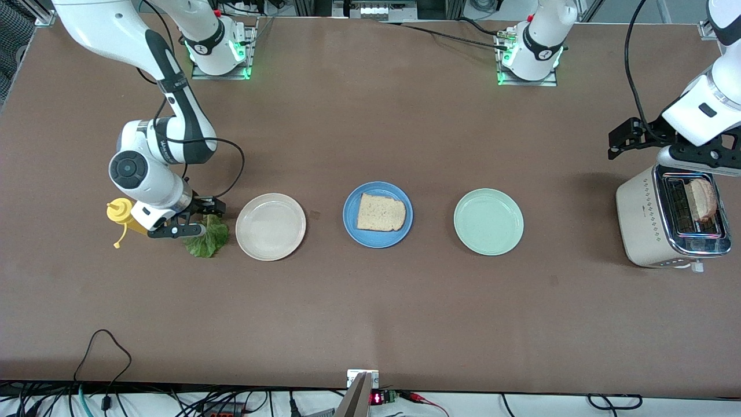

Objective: Make sandwich in blue plate with both arms
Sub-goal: 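Grasp the green lettuce leaf with the right gripper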

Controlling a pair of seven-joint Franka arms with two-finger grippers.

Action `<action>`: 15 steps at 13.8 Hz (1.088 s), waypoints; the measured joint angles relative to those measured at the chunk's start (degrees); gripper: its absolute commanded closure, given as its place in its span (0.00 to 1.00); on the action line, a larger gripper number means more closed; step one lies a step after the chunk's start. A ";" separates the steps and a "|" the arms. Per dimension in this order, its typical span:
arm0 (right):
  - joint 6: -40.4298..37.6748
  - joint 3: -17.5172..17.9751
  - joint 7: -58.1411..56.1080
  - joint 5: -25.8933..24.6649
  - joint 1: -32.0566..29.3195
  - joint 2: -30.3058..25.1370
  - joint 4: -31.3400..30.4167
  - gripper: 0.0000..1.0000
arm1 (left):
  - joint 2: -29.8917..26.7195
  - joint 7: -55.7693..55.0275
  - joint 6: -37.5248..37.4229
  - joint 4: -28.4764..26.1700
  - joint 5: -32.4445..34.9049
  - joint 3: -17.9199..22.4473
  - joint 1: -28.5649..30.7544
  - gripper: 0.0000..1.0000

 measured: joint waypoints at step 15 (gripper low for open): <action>2.39 -0.05 -0.11 0.00 -0.03 4.18 0.22 0.87 | 0.00 1.09 0.03 0.46 -0.08 -0.29 -0.29 0.00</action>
